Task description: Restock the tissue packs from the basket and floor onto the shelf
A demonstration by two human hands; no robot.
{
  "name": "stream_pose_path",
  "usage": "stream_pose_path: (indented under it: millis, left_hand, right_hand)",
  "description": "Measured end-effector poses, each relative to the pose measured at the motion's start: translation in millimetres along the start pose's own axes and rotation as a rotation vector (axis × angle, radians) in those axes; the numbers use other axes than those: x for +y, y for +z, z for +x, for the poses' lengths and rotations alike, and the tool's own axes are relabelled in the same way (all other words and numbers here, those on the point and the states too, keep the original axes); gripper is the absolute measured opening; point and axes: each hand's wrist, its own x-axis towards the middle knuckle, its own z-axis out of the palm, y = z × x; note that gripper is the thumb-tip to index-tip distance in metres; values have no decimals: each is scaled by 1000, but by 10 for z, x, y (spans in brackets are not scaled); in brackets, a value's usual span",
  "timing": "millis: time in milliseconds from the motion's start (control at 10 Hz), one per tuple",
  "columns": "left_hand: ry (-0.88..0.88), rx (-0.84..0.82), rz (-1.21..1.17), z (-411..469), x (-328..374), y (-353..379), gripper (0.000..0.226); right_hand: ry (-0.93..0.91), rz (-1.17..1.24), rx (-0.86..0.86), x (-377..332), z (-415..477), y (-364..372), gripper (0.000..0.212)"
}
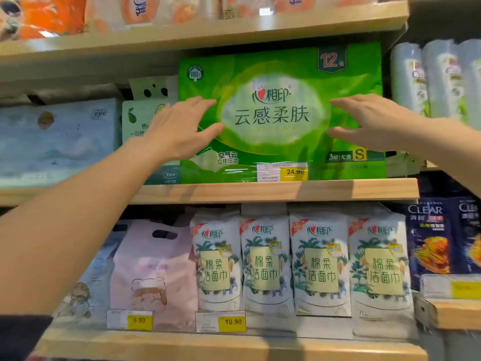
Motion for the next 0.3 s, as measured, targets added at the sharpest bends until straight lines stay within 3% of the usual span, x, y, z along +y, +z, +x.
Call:
stream_pose_path:
  millis: [200, 300]
  left_hand:
    - [-19, -104, -38, -498, -47, -413, 57]
    - [-31, -72, -59, -779, 2, -593, 56]
  right_hand:
    - [10, 105, -83, -123, -506, -243, 65]
    - [2, 140, -82, -137, -770, -342, 63]
